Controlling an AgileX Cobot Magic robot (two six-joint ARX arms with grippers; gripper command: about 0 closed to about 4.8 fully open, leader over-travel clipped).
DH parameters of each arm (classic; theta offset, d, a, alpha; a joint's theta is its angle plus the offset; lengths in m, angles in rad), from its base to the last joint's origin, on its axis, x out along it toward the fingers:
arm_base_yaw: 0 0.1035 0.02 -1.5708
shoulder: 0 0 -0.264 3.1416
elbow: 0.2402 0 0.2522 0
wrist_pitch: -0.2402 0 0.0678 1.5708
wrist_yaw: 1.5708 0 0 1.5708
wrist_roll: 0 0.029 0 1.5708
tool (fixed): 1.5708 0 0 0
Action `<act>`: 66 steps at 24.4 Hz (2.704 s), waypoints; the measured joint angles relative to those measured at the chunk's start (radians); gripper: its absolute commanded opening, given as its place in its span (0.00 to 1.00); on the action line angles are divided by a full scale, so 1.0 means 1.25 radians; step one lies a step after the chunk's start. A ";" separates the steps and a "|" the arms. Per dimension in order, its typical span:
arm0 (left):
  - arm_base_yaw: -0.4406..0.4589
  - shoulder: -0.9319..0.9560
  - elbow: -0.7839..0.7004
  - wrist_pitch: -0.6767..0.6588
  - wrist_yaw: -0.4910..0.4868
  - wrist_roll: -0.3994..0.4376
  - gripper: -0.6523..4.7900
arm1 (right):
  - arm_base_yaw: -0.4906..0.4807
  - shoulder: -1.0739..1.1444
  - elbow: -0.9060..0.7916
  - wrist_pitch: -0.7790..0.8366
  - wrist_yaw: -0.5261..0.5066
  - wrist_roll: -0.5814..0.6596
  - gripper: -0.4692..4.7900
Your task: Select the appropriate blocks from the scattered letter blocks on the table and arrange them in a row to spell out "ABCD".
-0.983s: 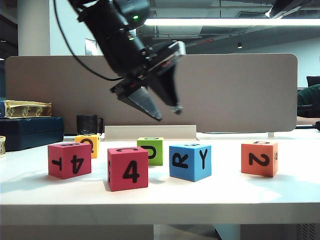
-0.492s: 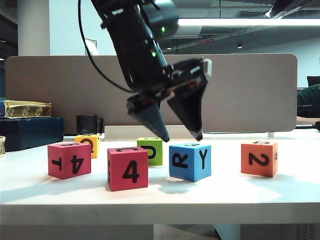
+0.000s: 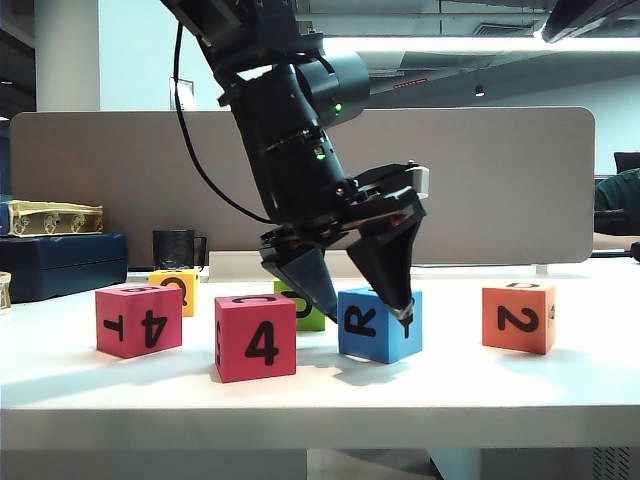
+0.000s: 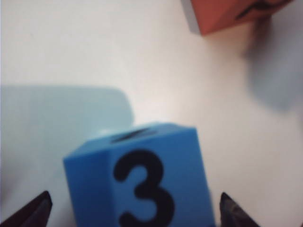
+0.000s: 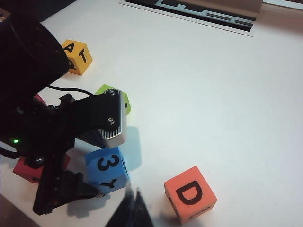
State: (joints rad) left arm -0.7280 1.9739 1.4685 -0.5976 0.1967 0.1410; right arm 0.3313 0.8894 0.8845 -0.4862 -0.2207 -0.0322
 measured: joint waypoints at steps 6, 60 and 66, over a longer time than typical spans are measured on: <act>0.000 0.000 0.000 0.044 0.000 -0.002 0.66 | 0.000 0.000 0.000 -0.001 0.000 0.000 0.09; 0.293 -0.094 0.273 -0.417 0.004 0.107 0.22 | 0.000 0.005 0.000 -0.022 -0.001 0.000 0.09; 0.294 -0.110 0.273 -0.421 0.032 0.109 0.21 | 0.001 0.005 0.000 -0.022 0.000 0.000 0.09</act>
State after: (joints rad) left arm -0.3611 1.8362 1.8099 -1.1236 0.2363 0.2768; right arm 0.3321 0.8951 0.8845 -0.5140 -0.2211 -0.0322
